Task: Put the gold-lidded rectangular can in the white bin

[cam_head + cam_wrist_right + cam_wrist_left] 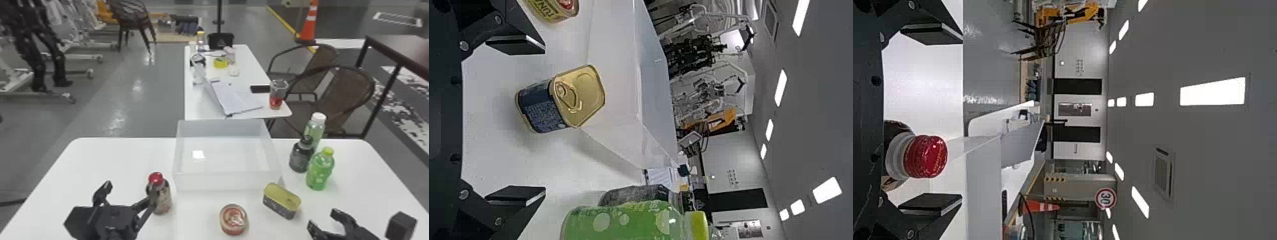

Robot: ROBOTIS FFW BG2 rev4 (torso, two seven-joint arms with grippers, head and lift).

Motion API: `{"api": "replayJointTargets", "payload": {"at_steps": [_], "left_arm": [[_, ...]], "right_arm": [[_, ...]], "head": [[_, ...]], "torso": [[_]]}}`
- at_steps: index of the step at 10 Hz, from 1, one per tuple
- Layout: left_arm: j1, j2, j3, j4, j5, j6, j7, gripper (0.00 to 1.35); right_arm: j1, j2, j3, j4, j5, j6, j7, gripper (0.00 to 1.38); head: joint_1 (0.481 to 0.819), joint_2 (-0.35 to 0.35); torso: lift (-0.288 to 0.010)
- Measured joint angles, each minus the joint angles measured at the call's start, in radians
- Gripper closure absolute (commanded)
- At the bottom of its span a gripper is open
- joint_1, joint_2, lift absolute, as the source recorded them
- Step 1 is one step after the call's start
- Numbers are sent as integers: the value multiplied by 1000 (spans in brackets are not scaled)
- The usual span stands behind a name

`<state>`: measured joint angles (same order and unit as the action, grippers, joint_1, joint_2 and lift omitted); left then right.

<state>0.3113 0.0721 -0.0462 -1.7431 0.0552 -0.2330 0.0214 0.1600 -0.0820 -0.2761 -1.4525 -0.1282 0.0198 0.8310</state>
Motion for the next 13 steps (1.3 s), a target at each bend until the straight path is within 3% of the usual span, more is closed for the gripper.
{"api": "replayJointTargets", "payload": {"at_steps": [6,10,13], "left_arm": [[-3,-2,-1,6,4,-3,-1,176],[-5,-5,-1,10,7,-8,-1,176],[-6,-6,-1,13,9,-8,-1,176]], "right_arm": [[-111,8,8,134,62,-28,48,280],[-194,8,65,250,98,-49,62,280],[-232,-9,110,304,114,-59,62,274]], "head": [[549,0],[549,0],[549,0]], "torso": [[-100],[-100],[-100]]}}
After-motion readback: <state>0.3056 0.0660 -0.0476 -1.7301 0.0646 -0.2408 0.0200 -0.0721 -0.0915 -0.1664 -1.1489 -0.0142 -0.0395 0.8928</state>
